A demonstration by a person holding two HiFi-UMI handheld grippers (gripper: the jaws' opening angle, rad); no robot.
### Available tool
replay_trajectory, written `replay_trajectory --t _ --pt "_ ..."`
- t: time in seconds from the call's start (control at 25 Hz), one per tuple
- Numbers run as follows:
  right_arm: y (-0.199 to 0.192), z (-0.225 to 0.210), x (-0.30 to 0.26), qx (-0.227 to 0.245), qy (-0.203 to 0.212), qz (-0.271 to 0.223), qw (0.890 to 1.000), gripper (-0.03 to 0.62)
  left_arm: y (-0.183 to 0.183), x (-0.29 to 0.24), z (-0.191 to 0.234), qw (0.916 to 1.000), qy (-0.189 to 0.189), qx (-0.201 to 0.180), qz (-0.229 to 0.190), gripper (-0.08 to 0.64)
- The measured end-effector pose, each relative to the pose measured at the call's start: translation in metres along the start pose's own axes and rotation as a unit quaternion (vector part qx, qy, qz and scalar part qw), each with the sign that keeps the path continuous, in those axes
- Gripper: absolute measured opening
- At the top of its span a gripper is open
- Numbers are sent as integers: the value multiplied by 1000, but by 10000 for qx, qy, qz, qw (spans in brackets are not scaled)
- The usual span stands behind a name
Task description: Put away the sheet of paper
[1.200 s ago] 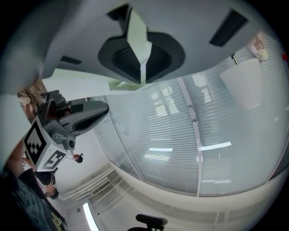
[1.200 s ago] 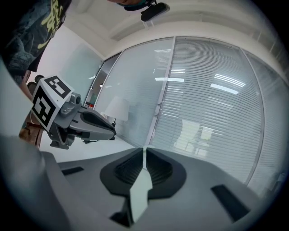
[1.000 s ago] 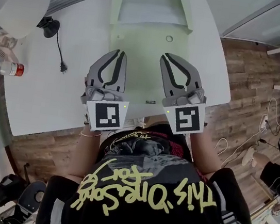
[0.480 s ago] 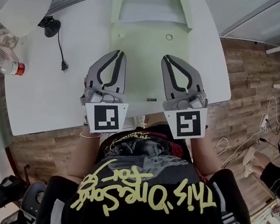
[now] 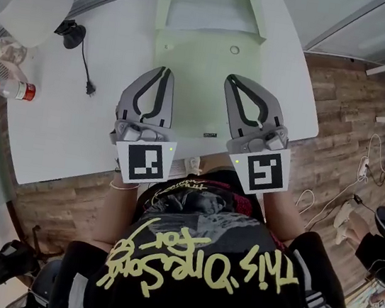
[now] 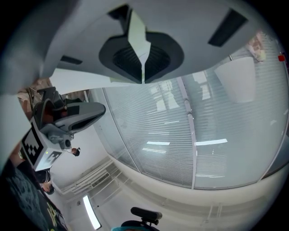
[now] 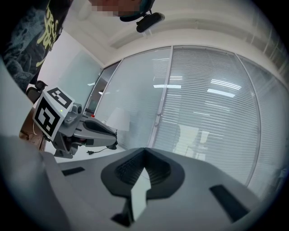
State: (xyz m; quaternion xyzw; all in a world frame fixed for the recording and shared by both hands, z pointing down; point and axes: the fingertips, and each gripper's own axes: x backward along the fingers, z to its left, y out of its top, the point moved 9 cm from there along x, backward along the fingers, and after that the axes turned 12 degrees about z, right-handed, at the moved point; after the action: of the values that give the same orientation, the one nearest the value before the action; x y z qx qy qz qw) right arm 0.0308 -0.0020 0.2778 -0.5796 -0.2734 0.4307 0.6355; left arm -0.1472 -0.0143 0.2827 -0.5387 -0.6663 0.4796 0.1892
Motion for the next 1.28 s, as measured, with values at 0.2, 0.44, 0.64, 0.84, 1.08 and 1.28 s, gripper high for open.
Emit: replay_trajectory --t 0.2,0.44,0.64,0.84,1.08,1.28 --pt "5 -1 1 -98 49 -24 9999 6 0 0 0 10000 -29 12 -2 23" --pt "6 0 2 31 114 -11 9999 6 4 1 0 10000 -12 -36 -48 23" --pt "5 0 1 63 22 33 10000 6 5 1 -1 10000 -2 -62 -34 20" --pt "6 -1 4 -36 27 -5 10000 6 6 1 -2 10000 9 -80 -57 17" --pt "5 -3 7 -93 11 -7 10000 6 7 2 -5 10000 32 -54 -50 15" --pt "3 -4 9 -100 16 16 9999 6 8 4 -8 10000 47 -80 -36 15"
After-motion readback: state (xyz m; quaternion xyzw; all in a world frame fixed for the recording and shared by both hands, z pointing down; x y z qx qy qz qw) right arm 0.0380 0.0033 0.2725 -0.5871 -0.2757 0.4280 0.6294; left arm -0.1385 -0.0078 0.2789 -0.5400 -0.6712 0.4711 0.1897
